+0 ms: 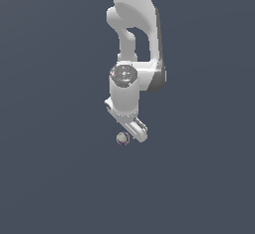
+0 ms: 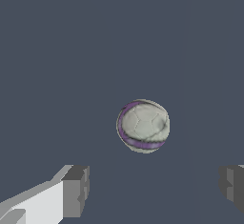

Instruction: Pick up the object and move it to a goal position.

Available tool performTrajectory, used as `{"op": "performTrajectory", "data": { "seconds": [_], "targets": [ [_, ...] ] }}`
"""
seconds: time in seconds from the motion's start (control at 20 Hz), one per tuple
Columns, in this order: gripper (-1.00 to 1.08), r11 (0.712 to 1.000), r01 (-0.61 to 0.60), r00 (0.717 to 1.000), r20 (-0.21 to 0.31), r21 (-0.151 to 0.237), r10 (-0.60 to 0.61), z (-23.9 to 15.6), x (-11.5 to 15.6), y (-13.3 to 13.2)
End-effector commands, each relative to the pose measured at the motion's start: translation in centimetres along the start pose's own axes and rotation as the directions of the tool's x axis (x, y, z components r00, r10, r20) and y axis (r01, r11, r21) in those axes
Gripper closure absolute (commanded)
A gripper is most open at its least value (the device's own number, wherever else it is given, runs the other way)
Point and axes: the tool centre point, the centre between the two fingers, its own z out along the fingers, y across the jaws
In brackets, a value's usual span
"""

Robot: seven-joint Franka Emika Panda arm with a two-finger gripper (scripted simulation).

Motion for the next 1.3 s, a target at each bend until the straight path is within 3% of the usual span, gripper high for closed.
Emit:
{"op": "performTrajectory", "data": {
  "seconds": [0.0,0.6,1.25],
  "targets": [
    [-0.92,0.997,-0.076,0.997,-0.002,-0.001,0.076,0.6,0.4,0.1],
    [-0.92,0.951,-0.308,0.951,-0.012,-0.001,0.308,2.3,1.6,0.4],
    [-0.92,0.940,-0.340,0.940,-0.013,-0.001,0.340,3.6,1.7,0.4]
  ]
}}
